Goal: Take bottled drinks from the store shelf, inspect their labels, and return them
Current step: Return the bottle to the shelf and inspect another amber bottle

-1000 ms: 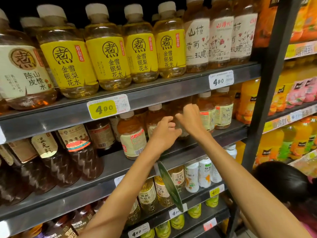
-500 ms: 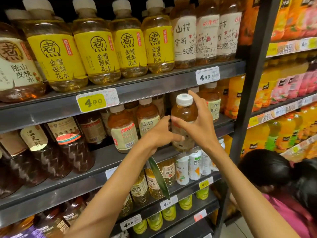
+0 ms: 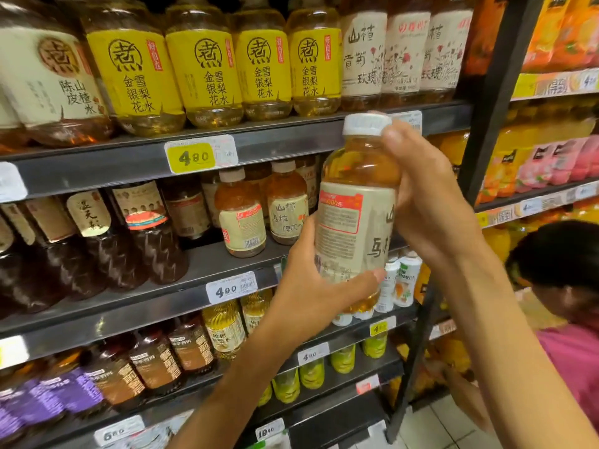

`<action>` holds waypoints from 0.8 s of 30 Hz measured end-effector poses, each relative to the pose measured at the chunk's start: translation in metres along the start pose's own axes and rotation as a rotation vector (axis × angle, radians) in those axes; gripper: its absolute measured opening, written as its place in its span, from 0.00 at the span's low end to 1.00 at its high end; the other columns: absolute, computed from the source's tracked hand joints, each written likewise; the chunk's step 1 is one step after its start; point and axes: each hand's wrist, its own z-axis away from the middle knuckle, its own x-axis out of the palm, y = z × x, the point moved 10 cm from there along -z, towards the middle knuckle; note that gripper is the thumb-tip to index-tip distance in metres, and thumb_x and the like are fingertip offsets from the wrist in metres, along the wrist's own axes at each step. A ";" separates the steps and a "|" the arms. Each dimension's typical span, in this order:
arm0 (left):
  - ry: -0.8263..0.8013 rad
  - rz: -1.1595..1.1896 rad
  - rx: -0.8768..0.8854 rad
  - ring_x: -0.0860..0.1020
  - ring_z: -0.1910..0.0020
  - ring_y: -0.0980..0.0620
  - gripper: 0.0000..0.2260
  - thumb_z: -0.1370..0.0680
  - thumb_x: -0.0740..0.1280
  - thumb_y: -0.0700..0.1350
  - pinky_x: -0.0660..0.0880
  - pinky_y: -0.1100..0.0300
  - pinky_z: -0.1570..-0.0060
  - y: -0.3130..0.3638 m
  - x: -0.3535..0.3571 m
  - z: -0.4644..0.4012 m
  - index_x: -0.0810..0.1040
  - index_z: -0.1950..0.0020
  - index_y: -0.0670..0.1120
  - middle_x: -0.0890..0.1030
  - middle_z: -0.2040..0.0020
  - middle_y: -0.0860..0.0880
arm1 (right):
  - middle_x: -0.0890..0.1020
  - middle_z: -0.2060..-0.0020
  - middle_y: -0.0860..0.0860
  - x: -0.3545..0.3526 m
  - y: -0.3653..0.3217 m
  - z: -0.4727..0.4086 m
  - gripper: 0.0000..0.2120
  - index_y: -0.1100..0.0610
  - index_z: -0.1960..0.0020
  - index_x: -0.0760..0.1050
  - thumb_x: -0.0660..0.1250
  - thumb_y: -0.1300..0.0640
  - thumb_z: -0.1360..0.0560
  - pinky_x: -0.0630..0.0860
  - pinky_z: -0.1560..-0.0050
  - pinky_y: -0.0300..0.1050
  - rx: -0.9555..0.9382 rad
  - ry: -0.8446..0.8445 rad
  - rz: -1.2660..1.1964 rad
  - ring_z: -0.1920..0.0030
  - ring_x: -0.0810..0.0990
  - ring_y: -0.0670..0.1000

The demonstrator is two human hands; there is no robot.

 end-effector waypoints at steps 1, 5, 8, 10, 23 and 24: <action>-0.033 0.015 -0.022 0.81 0.48 0.61 0.28 0.37 0.77 0.49 0.78 0.68 0.55 -0.001 0.001 0.005 0.71 0.42 0.65 0.82 0.47 0.61 | 0.83 0.50 0.52 0.003 0.003 -0.002 0.19 0.57 0.37 0.74 0.64 0.49 0.25 0.77 0.46 0.47 0.046 -0.027 -0.063 0.47 0.81 0.51; -0.168 0.134 -0.122 0.82 0.47 0.58 0.24 0.39 0.75 0.52 0.78 0.66 0.55 -0.015 0.012 0.026 0.74 0.46 0.65 0.83 0.47 0.58 | 0.84 0.56 0.54 0.035 0.021 0.000 0.20 0.57 0.44 0.76 0.62 0.44 0.26 0.79 0.48 0.51 0.244 -0.209 -0.275 0.52 0.83 0.54; -0.179 0.211 -0.165 0.81 0.44 0.53 0.25 0.36 0.74 0.51 0.78 0.61 0.50 -0.024 0.014 0.037 0.74 0.41 0.59 0.83 0.44 0.54 | 0.83 0.62 0.53 0.044 0.028 0.002 0.14 0.59 0.50 0.76 0.61 0.48 0.24 0.78 0.51 0.50 0.261 -0.230 -0.255 0.57 0.82 0.55; -0.134 0.286 -0.181 0.80 0.43 0.51 0.23 0.34 0.72 0.51 0.78 0.59 0.49 -0.028 0.010 0.043 0.74 0.40 0.57 0.83 0.43 0.53 | 0.83 0.63 0.53 0.037 0.033 0.002 0.13 0.58 0.51 0.76 0.62 0.48 0.23 0.78 0.52 0.49 0.275 -0.150 -0.203 0.57 0.81 0.55; -0.097 0.663 -0.362 0.78 0.42 0.38 0.41 0.36 0.77 0.62 0.76 0.41 0.44 -0.058 0.024 0.055 0.69 0.30 0.44 0.79 0.39 0.38 | 0.84 0.51 0.56 0.030 0.054 0.013 0.21 0.59 0.45 0.78 0.62 0.43 0.26 0.77 0.42 0.52 0.384 -0.213 -0.334 0.46 0.81 0.55; -0.146 0.729 -0.360 0.79 0.43 0.38 0.40 0.35 0.76 0.61 0.77 0.43 0.48 -0.056 0.032 0.055 0.67 0.29 0.43 0.78 0.38 0.37 | 0.84 0.53 0.56 0.034 0.057 0.015 0.21 0.60 0.46 0.78 0.62 0.44 0.27 0.77 0.42 0.53 0.399 -0.227 -0.413 0.47 0.81 0.57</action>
